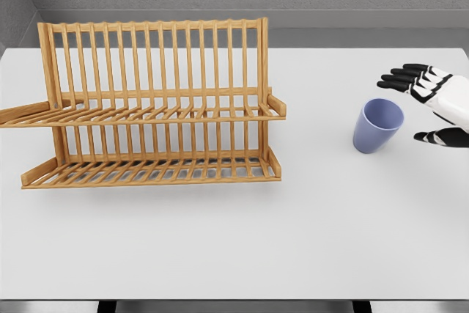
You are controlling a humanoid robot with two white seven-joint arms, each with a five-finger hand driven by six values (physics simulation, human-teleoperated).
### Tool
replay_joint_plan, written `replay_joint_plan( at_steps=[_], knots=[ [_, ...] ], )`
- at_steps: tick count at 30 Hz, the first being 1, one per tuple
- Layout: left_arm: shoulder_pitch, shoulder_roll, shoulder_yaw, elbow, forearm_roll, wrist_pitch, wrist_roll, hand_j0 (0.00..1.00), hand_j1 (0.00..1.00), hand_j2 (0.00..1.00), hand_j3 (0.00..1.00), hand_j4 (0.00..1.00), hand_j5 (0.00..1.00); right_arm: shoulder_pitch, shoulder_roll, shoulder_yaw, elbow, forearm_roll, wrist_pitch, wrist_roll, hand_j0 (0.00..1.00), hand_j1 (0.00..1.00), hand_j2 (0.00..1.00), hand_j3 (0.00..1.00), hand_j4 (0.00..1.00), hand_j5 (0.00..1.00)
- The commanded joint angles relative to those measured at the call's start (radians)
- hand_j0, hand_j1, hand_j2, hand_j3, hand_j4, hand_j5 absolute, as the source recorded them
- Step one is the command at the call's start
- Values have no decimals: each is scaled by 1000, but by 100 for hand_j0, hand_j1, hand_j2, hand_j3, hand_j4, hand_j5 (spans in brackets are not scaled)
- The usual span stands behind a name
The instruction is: Right arm put cup on second shelf
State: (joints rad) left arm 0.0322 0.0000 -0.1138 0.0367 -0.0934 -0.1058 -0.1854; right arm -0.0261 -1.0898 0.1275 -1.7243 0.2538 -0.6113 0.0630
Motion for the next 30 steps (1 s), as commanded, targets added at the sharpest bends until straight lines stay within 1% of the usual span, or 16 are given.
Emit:
replay_joint_plan(
  at_steps=[1, 5, 6, 7, 8, 9, 13, 15, 16, 18, 19, 20, 25, 27, 29, 30],
  knots=[
    [0, 0, 0, 0, 0, 0, 0, 100, 100, 100, 100, 100, 100, 0, -2, 1, -3, -7, 0, -2, 100, 100, 100, 100, 100, 100],
    [0, 0, -1, 0, 0, 0, 0, 100, 100, 100, 100, 100, 100, -18, -4, -6, 5, -18, 0, -8, 100, 100, 100, 100, 100, 100],
    [0, 0, 0, 0, 0, 0, 0, 100, 100, 100, 100, 100, 100, -55, -4, -6, 5, -15, 0, 69, 100, 100, 100, 100, 100, 100],
    [0, 0, 0, 0, 0, 0, 0, 100, 100, 100, 100, 100, 100, -115, -4, 0, 3, -16, 22, 263, 100, 100, 100, 100, 100, 100],
    [0, 0, 0, 0, 0, 0, 0, 100, 100, 100, 100, 100, 100, -155, -2, 3, 5, -16, 38, 444, 100, 100, 100, 100, 100, 100],
    [0, 0, 0, 0, 0, 0, 0, 100, 100, 100, 100, 100, 100, -156, -2, 1, 3, -16, 38, 517, 100, 100, 100, 100, 100, 100],
    [0, 0, 0, 0, 0, 0, 0, 100, 100, 100, 100, 100, 100, -160, -2, 3, 9, -16, 39, 520, 100, 100, 100, 100, 100, 100],
    [0, 0, 0, 0, 0, 0, 0, 100, 100, 100, 100, 100, 100, -202, -1, 3, 9, -13, 51, 548, 100, 100, 100, 100, 100, 100],
    [0, 0, 0, 0, 0, 0, 0, 100, 100, 100, 100, 100, 100, -247, 25, 6, 6, -13, 108, 548, 100, 100, 100, 100, 100, 100],
    [0, 0, 0, 0, 0, 0, 0, 100, 100, 100, 100, 100, 100, -350, 37, 58, 9, -15, 180, 548, 100, 100, 100, 100, 100, 100],
    [0, 0, -1, 0, 0, 0, 0, 100, 100, 100, 100, 100, 100, -428, 68, 119, 14, -13, 222, 548, 100, 100, 100, 100, 100, 100],
    [0, 0, 0, 0, 0, 0, 0, 100, 100, 100, 100, 100, 100, -500, 103, 187, 25, -13, 235, 548, 100, 100, 100, 100, 100, 100],
    [0, 0, 0, 0, 0, 0, 0, 100, 100, 100, 100, 100, 100, -508, 90, 195, 14, -8, 235, 548, 100, 100, 100, 100, 100, 100],
    [0, 0, 0, 0, 0, 0, 0, 100, 100, 100, 100, 100, 100, -492, 84, 196, 5, -8, 234, 548, 100, 100, 100, 100, 100, 100],
    [0, 0, -1, 0, 0, 0, 0, 100, 100, 100, 100, 100, 100, -453, 53, 195, -29, -10, 223, 548, 100, 100, 100, 100, 100, 100],
    [0, 0, 0, 0, 0, 0, 0, 100, 100, 100, 100, 100, 100, -448, 51, 196, -29, -11, 225, 548, 100, 100, 100, 100, 100, 100]
  ],
)
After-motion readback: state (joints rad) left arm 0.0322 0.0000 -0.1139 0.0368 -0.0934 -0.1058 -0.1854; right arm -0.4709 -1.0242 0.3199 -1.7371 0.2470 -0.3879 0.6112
